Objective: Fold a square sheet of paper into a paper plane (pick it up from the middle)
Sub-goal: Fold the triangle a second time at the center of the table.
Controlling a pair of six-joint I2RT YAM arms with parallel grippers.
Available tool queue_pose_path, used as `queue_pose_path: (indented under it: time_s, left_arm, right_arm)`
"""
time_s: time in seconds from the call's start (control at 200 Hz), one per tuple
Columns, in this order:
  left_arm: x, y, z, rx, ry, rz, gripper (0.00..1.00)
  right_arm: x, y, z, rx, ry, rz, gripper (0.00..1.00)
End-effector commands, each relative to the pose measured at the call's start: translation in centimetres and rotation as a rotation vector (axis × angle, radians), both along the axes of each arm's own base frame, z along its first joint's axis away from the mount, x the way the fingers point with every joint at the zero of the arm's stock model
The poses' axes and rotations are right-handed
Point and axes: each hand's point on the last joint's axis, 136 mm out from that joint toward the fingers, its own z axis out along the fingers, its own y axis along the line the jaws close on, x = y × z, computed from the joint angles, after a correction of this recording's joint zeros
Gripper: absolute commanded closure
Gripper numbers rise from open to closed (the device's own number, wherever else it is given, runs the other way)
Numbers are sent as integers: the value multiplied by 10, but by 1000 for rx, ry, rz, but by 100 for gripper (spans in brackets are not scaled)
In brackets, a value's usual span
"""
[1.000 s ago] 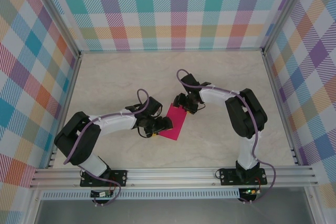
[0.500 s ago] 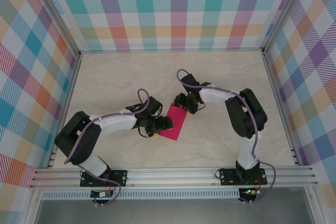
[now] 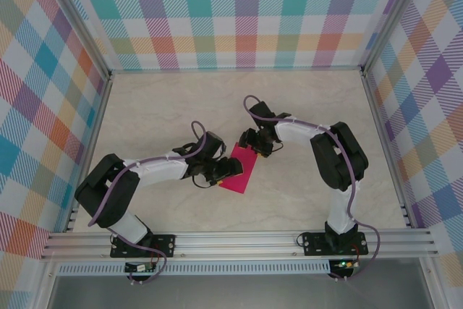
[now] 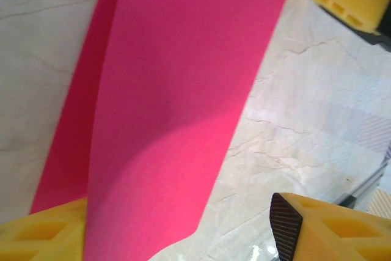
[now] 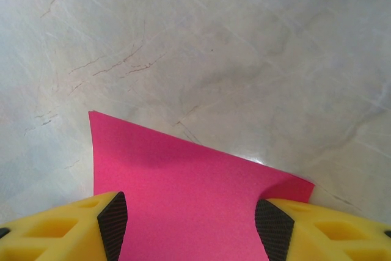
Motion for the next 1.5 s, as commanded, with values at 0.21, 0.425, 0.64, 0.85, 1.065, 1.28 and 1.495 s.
queue_pose_path:
  time_s: [0.21,0.425,0.64,0.85,1.065,1.28,1.495]
  left_arm:
    - [3,-6,2,-29,-41,10,31]
    - [5,-2,1,-20,-53,35,33]
    - [0,12,1,13,-71,60,35]
    - [-6,18,-3,17,-56,71,42]
    - [-10,18,5,-3,-64,62,48]
    - [1,-2,41,-132,-128,49,52]
    - [10,-8,25,-107,-125,41,51]
  right_arm:
    - [-15,14,-56,-23,137,180,40]
    - [0,21,-16,8,25,234,40]
    - [-5,25,41,82,-78,273,42]
    - [-30,43,16,172,29,286,68]
    - [-37,58,2,237,86,322,73]
    - [-44,43,-7,150,112,322,72]
    - [-47,41,-8,147,120,315,72]
